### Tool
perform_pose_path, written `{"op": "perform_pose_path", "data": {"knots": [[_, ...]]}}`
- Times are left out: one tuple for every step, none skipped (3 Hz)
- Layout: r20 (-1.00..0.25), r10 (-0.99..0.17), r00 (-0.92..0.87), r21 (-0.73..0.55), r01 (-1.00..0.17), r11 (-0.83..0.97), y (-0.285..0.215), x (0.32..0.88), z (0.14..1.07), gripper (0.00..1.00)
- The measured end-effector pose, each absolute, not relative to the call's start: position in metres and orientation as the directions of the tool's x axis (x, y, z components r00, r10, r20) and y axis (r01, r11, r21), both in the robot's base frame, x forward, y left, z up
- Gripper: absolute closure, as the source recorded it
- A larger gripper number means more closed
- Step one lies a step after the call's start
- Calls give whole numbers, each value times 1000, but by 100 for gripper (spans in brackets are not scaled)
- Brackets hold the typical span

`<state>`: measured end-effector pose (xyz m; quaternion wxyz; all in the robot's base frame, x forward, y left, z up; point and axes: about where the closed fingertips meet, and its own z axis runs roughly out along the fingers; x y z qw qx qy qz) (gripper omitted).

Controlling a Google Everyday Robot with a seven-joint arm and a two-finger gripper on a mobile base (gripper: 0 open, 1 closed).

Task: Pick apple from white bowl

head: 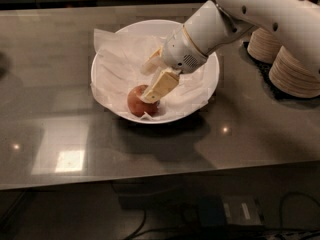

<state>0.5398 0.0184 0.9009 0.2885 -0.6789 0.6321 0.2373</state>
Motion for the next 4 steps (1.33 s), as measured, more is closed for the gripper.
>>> {"op": "perform_pose_path", "data": {"knots": [[-690, -720, 73, -72, -997, -33, 18, 539, 893, 39], [-689, -722, 67, -42, -998, -53, 26, 538, 881, 39], [-686, -726, 46, 2, -998, -65, 32, 533, 863, 38], [-681, -732, 11, 46, -997, -58, 29, 528, 845, 38]]}}
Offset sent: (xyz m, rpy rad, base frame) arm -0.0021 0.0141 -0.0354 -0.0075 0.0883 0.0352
